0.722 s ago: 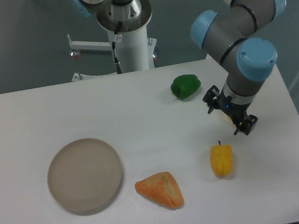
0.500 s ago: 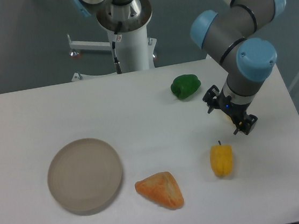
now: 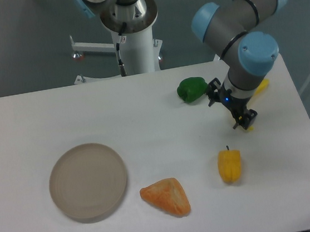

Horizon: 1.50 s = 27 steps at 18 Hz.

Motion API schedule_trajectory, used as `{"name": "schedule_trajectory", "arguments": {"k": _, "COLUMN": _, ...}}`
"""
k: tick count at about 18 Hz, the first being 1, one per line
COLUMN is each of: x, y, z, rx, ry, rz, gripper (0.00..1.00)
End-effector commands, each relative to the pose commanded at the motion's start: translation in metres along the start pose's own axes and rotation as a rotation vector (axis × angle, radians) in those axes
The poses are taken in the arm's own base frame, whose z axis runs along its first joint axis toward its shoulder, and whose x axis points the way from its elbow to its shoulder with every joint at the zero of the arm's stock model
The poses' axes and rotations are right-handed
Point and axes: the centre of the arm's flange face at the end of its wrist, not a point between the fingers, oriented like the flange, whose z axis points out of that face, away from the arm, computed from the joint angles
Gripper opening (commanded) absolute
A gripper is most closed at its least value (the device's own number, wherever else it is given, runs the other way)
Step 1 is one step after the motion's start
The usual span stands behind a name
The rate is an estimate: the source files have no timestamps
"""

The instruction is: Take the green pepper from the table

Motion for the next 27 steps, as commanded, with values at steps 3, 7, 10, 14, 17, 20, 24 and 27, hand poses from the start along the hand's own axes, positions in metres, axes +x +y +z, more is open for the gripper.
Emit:
{"name": "schedule_trajectory", "arguments": {"k": 3, "x": 0.022, "y": 0.018, "z": 0.027, "rx": -0.068, "ry": 0.068, "rz": 0.019, "gripper": 1.00}}
{"name": "schedule_trajectory", "arguments": {"k": 7, "x": 0.039, "y": 0.024, "z": 0.040, "rx": -0.069, "ry": 0.106, "rz": 0.068, "gripper": 1.00}}
{"name": "schedule_trajectory", "arguments": {"k": 10, "x": 0.054, "y": 0.021, "z": 0.054, "rx": -0.060, "ry": 0.131, "rz": 0.070, "gripper": 1.00}}
{"name": "schedule_trajectory", "arguments": {"k": 14, "x": 0.062, "y": 0.015, "z": 0.069, "rx": -0.046, "ry": 0.162, "rz": 0.070, "gripper": 1.00}}
{"name": "schedule_trajectory", "arguments": {"k": 17, "x": 0.066, "y": 0.008, "z": 0.076, "rx": -0.014, "ry": 0.173, "rz": 0.063, "gripper": 1.00}}
{"name": "schedule_trajectory", "arguments": {"k": 20, "x": 0.068, "y": 0.003, "z": 0.089, "rx": 0.069, "ry": 0.167, "rz": 0.049, "gripper": 1.00}}
{"name": "schedule_trajectory", "arguments": {"k": 24, "x": 0.067, "y": 0.005, "z": 0.094, "rx": 0.076, "ry": 0.137, "rz": 0.044, "gripper": 1.00}}
{"name": "schedule_trajectory", "arguments": {"k": 27, "x": 0.068, "y": 0.004, "z": 0.099, "rx": 0.069, "ry": 0.136, "rz": 0.056, "gripper": 0.83}}
